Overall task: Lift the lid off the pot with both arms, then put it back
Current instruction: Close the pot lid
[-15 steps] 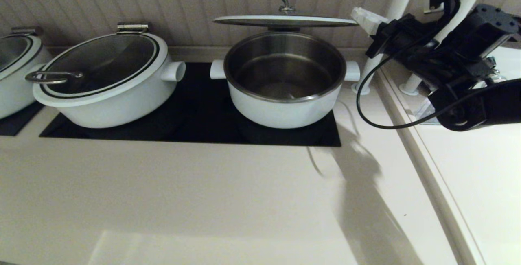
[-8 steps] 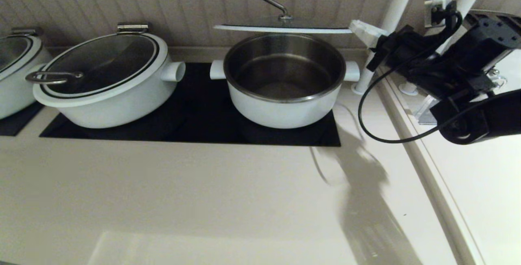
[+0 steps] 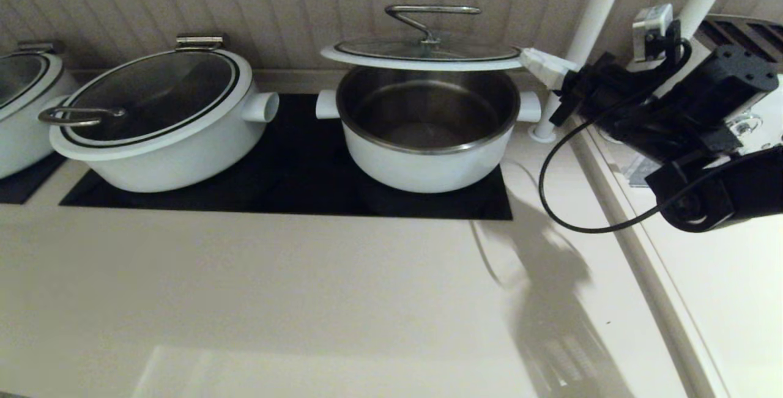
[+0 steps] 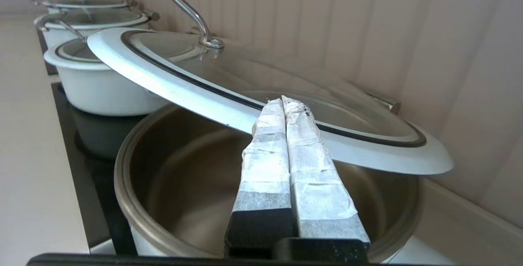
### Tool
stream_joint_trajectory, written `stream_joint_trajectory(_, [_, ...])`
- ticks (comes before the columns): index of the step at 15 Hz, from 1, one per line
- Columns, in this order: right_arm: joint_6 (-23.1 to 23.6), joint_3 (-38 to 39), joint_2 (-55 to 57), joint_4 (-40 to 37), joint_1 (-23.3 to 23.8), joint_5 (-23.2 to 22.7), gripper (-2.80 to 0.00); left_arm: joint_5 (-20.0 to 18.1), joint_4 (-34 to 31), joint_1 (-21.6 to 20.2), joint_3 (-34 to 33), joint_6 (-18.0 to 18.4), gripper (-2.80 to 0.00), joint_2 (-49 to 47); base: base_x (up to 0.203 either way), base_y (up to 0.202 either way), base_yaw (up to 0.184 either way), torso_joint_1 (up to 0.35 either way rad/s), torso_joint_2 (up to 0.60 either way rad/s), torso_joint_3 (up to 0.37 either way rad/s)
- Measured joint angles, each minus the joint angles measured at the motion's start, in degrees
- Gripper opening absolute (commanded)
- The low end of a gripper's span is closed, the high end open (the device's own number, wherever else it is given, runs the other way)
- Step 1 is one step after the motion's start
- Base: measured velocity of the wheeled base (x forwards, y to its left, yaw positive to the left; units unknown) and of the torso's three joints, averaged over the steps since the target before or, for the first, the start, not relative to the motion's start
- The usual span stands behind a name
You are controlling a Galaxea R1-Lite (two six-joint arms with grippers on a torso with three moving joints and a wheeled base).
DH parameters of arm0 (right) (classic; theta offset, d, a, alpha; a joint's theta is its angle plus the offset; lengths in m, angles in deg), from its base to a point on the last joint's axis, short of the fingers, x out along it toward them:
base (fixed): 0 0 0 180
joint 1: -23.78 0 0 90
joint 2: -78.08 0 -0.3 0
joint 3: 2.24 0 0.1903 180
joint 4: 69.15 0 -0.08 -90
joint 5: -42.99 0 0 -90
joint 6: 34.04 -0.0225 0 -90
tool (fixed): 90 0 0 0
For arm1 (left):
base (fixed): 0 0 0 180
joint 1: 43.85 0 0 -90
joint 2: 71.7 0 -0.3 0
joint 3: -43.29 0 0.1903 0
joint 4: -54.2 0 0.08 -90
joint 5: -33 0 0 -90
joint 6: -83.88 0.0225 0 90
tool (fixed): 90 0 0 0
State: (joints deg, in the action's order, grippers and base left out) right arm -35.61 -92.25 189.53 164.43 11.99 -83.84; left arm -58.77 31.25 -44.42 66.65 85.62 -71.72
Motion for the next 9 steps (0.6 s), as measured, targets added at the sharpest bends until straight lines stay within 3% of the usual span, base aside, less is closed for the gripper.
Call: stream_joint_trajectory(9, [1.38,4.75,0.32,2.37,-1.13,-1.04,-2.8,0.04,0.0,-0.02,0.0,0.02,-2.8,0.0,0.0,0.0,0.0,0.0,0.0,0.0])
